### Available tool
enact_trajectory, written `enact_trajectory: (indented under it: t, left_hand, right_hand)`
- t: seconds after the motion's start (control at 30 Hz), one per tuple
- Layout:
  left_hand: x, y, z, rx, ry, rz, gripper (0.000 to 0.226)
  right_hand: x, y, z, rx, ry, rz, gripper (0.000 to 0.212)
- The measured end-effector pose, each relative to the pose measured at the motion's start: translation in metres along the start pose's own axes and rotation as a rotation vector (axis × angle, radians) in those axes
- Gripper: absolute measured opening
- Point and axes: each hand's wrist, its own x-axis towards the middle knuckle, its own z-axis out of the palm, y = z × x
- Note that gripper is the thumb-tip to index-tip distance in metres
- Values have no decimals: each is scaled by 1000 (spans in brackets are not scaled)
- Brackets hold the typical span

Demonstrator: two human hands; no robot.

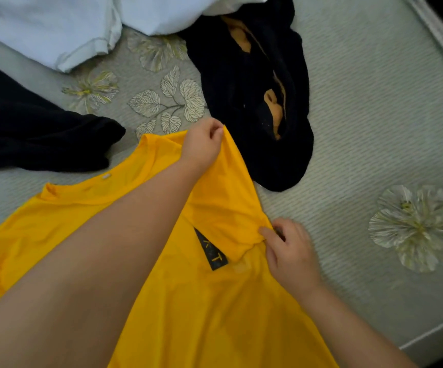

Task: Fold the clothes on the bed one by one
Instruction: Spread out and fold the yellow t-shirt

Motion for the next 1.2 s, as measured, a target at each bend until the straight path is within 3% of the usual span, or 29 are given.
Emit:
enact_trajectory:
  t: [0.13, 0.23, 0.33, 0.53, 0.6, 0.7, 0.8, 0.93, 1.03, 1.1, 1.17, 1.2]
  left_hand:
    - [-16, 1, -13, 73, 94, 180, 29]
    - [-54, -21, -31, 229, 55, 277, 32]
    - [-110, -64, -60, 332, 41, 210, 33]
    - [-219, -157, -125, 469, 221, -59, 42]
    - [-251, -183, -144, 383, 337, -282, 47]
    - [-290, -215, -161, 222, 552, -639, 43]
    - [-319, -244, -177, -12, 681, -827, 48]
    - [-318, -273, -193, -171, 537, -856, 61]
    - [-303, -279, -204, -197, 480, -867, 40]
    - [-299, -280, -210, -266, 459, -797, 26]
    - [-299, -281, -216, -513, 543, -656, 10]
    - [-302, -282, -222, -641, 603, -601, 17]
  right_hand:
    - [6, 9, -7, -53, 22, -43, 24]
    - [8, 2, -9, -125, 18, -78, 35]
    - [11, -27, -2, -134, -10, -185, 34]
    - [32, -113, 31, -72, -142, -515, 22]
    - [40, -148, 43, -40, -207, -598, 17]
    - [53, -200, 61, 0, -336, -690, 26]
    - [69, -262, 85, 24, -394, -820, 20]
    - [98, -339, 117, -61, -525, -834, 35]
    - [120, -383, 140, -358, -687, -946, 52]
    - [129, -407, 154, -606, -777, -1002, 49]
    - [137, -421, 160, -847, -814, -1039, 39]
    - [142, -426, 161, -894, -817, -1046, 35]
